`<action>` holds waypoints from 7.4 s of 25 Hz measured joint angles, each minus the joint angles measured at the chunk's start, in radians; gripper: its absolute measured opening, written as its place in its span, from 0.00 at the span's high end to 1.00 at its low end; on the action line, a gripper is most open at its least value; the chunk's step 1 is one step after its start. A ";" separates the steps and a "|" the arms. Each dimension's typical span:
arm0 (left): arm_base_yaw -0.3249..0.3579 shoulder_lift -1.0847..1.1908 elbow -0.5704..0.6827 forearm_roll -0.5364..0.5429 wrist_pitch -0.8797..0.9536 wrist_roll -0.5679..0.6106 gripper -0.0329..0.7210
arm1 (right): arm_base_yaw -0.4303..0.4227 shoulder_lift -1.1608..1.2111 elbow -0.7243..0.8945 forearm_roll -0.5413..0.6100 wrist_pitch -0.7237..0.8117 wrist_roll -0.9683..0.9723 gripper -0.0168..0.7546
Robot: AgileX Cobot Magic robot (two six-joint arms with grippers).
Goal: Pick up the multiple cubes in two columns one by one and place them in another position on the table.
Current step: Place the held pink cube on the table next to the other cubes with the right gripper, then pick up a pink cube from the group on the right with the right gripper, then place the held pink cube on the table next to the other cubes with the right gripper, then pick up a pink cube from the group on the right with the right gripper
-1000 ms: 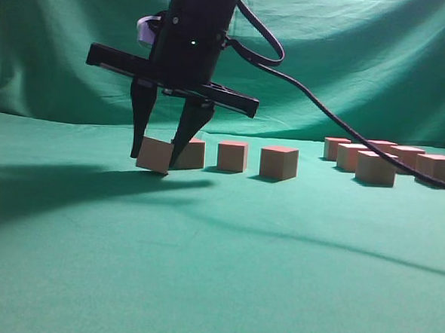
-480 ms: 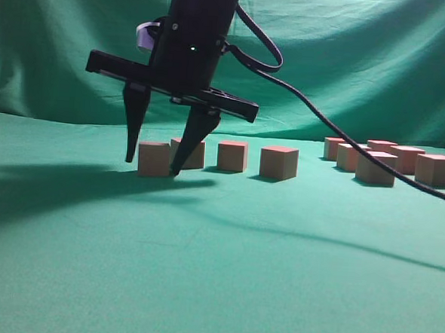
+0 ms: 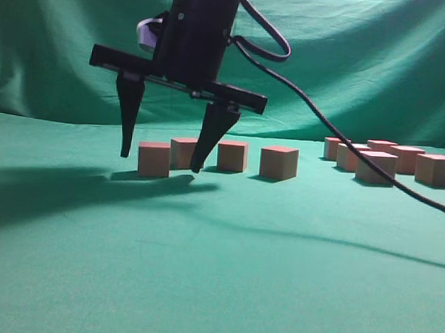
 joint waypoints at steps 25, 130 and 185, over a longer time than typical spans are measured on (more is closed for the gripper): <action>0.000 0.000 0.000 0.000 0.000 0.000 0.96 | -0.008 -0.449 -0.177 -0.282 0.168 -0.272 0.36; 0.000 0.000 0.000 0.000 0.000 0.000 0.96 | 0.061 -0.109 0.200 -0.084 -0.114 -0.496 0.66; 0.000 0.000 0.000 0.000 0.000 0.000 0.96 | -0.586 -0.505 0.376 -0.174 0.078 -0.347 0.27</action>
